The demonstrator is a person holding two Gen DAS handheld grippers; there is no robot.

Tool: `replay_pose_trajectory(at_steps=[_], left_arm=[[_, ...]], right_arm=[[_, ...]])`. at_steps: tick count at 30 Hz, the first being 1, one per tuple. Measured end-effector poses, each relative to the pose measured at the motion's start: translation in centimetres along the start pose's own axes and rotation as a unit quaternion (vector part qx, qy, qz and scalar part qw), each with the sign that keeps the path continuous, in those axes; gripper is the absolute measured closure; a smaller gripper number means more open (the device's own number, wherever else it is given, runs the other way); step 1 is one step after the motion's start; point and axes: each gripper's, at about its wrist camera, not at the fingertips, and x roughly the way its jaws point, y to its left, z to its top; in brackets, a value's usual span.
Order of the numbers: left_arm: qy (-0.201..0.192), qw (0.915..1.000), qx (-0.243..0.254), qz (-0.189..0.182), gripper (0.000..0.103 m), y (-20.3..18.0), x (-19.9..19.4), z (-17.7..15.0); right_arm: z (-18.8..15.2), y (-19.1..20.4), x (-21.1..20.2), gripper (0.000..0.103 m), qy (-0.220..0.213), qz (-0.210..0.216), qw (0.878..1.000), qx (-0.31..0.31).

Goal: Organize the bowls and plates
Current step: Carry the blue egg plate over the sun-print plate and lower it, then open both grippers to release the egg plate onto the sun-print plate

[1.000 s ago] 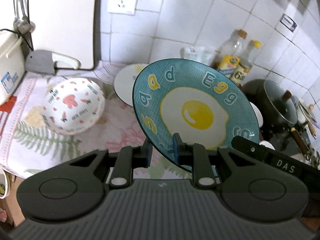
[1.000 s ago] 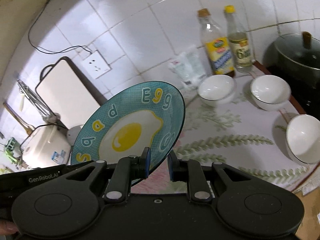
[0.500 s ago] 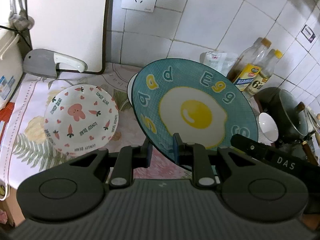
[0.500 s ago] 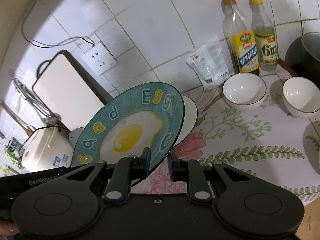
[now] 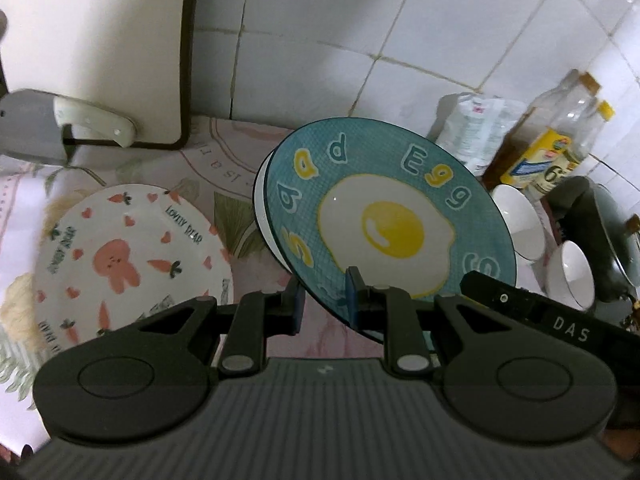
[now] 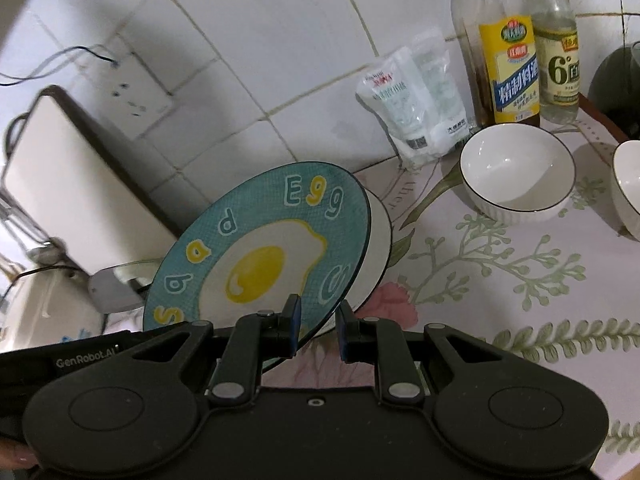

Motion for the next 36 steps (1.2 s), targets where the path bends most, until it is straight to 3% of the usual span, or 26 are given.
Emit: replay_pose_trajectory(at_steps=[11,26,36], left_arm=[[0.032,0.9994,-0.014,-0.001,0.084,2.2,5.6,2.2],[0.061,0.9980,-0.013,-0.007,0.083,2.4,7.4,3.2],[0.116,0.9931,-0.018,0.005,0.079,1.7,8.1,4.1]], right_arm=[[2.1,-0.2,5.9,0.081,0.041,-0.020,0.999,-0.003],[3.1,0.2,7.8,0.080,0.066,-0.057,0.996,-0.031],[3.0,1.3,8.4,0.074,0.068,-0.097,0.990,-0.076]])
